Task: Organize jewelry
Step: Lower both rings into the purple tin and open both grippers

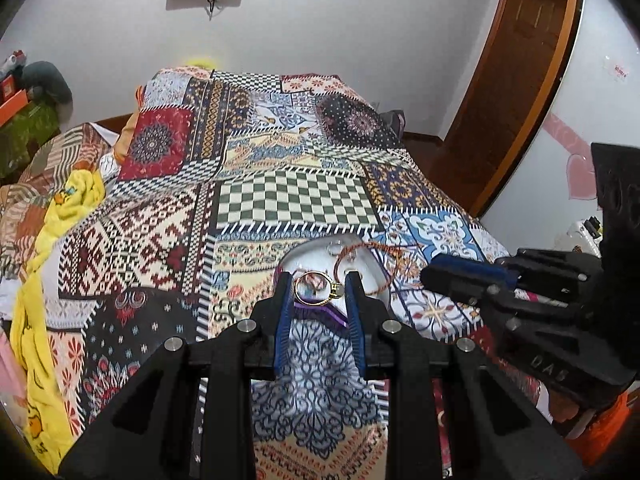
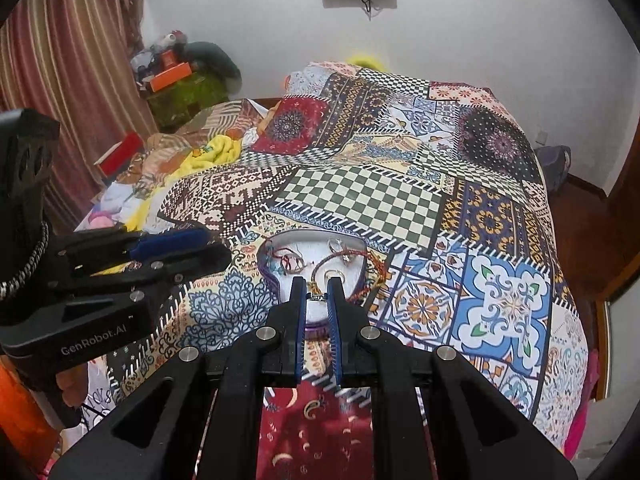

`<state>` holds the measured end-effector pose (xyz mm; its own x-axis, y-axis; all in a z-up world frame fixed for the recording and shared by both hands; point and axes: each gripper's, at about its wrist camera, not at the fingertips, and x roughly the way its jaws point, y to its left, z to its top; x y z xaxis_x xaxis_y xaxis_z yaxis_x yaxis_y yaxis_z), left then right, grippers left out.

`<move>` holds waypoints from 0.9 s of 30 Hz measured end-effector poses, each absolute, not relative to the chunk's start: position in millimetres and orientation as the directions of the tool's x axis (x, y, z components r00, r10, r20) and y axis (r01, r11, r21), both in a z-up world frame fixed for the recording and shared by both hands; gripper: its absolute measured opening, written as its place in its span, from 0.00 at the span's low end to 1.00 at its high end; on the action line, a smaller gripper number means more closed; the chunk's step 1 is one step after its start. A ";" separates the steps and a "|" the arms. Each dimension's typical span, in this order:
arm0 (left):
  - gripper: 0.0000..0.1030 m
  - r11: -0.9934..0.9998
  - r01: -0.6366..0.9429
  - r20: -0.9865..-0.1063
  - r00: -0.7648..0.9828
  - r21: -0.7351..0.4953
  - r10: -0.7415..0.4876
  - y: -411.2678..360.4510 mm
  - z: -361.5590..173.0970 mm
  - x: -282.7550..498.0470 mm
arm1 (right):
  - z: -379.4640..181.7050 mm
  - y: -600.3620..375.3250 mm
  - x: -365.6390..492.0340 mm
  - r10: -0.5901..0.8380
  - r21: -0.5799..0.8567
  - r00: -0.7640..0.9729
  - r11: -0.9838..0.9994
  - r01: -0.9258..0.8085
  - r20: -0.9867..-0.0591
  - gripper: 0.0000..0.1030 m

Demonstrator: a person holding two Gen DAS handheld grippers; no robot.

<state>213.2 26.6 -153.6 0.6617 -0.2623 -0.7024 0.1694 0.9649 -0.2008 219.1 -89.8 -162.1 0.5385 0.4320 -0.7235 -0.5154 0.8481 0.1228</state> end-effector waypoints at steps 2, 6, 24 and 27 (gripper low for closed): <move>0.24 0.964 0.176 -0.700 0.663 -0.201 -0.267 24.9 -154.0 217.5 | -164.8 -87.9 222.6 0.433 0.124 0.534 0.846 -0.518 -0.726 0.09; 0.24 0.963 0.183 -0.707 0.654 -0.198 -0.270 22.1 -161.3 228.5 | -172.3 -84.2 229.0 0.433 0.126 0.519 0.842 -0.524 -0.737 0.09; 0.24 0.961 0.185 -0.761 0.588 -0.206 -0.276 18.1 -196.0 257.7 | -207.1 -73.3 244.0 0.427 0.146 0.445 0.830 -0.537 -0.787 0.09; 0.24 0.965 0.165 -0.760 0.595 -0.203 -0.261 19.1 -195.2 257.4 | -208.1 -69.6 242.3 0.425 0.135 0.442 0.824 -0.550 -0.790 0.09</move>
<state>257.4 19.1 -195.2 0.5952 -0.2611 -0.7599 0.1646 0.9653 -0.2027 242.3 -69.6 -208.1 0.4423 0.4246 -0.7900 -0.5502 0.8241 0.1349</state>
